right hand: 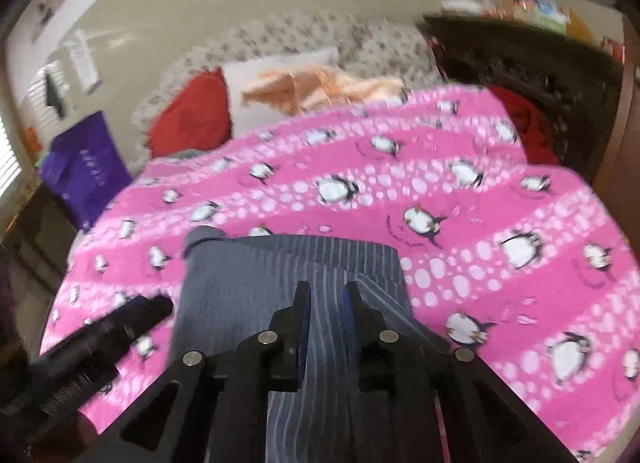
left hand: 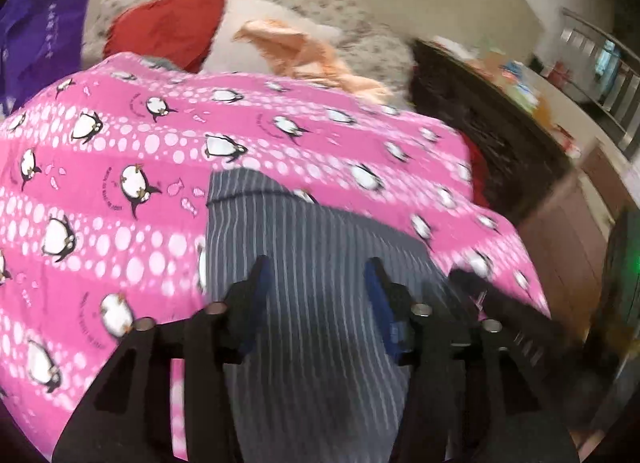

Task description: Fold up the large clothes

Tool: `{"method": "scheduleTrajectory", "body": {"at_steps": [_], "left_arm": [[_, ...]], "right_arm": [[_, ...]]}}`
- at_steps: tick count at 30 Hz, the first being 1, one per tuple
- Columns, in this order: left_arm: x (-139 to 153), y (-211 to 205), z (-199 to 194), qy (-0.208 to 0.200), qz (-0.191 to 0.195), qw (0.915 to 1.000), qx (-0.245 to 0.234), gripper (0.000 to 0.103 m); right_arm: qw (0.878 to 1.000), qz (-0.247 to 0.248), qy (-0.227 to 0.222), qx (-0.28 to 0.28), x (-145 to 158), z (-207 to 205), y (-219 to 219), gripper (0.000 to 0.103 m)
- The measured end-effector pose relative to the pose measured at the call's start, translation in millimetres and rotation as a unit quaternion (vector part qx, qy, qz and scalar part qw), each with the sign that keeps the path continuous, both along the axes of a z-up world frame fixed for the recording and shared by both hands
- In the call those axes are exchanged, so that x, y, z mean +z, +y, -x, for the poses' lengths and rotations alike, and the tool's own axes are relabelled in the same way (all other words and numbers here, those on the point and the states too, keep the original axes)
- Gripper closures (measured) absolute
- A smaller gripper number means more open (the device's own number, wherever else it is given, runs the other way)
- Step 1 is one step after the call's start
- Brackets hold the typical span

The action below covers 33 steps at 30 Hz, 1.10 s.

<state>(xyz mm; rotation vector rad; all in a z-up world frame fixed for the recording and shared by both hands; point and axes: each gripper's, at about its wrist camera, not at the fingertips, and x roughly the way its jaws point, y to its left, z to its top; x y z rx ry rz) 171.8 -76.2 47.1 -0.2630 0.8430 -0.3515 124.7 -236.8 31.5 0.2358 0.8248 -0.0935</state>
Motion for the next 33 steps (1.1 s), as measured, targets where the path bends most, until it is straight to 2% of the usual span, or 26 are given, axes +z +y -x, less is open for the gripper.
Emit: {"method": "scheduleTrajectory", "body": {"at_steps": [2,6,11,16,23,33], "left_arm": [[-20,-9,-17,0.027,0.002,0.9996,0.013,0.05],[-69,-27,-29,0.052,-0.042,0.9978,0.0,0.05],[-73,-42,-28,0.022,-0.093,0.9954,-0.001,0.045],[-77,-42,-34,0.011,-0.089,0.9959,0.01,0.045],[-79,-56,-35,0.001,-0.125,0.9921,0.009,0.037],[-79,-56,-36,0.001,-0.12,0.9927,0.01,0.037]], "right_arm": [[1.0,0.002,0.016,0.0,-23,-9,-5,0.088],[1.0,-0.011,0.007,0.004,-61,-4,-14,0.084],[1.0,-0.028,0.002,0.003,-71,-6,-20,0.075],[0.998,-0.057,-0.001,0.003,-77,-12,-26,0.074],[0.999,-0.044,0.001,0.003,-76,-13,-22,0.073],[0.999,-0.039,0.002,0.002,-76,-13,-22,0.072]]}}
